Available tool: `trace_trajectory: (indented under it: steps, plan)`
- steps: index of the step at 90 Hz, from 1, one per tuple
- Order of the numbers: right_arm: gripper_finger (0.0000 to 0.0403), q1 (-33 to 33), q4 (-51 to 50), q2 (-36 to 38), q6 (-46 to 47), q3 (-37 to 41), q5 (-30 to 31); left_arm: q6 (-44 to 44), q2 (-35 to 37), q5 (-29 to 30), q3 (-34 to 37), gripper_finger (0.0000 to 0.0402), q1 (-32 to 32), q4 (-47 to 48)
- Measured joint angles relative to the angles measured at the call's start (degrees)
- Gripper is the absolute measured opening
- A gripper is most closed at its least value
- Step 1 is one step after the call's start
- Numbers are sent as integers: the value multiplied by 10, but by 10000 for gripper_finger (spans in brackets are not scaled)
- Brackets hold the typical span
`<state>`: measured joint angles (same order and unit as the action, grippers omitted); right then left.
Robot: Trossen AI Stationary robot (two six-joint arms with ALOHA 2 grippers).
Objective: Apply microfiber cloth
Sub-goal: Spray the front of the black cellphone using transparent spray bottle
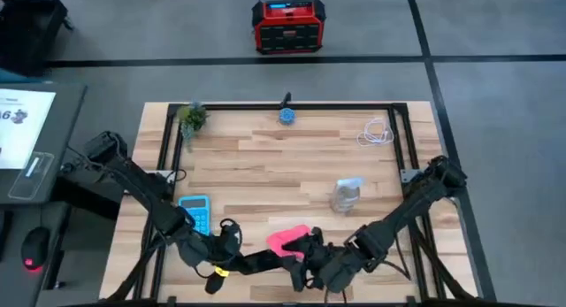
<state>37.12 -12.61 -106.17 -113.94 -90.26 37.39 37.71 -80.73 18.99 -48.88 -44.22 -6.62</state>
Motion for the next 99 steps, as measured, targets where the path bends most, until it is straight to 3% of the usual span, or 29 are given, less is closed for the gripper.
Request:
trace_trajectory:
  steps: [16,37,48,67,72,99]
  plan:
    - [230,-25,11,-10,-2,0,-72,1,0,-44,0,9,19,6]
    - [203,-30,30,-47,2,0,-72,-1,0,-72,0,9,34,15]
    - [155,-30,31,-65,24,0,-64,-5,-1,-73,1,9,37,24]
    - [39,-25,30,-66,59,0,-53,8,-1,-80,1,10,36,26]
    - [29,-23,31,-66,54,-1,-53,9,-1,-86,1,12,38,25]
    - [22,-17,20,-66,179,-1,-43,-6,-1,-84,1,100,51,39]
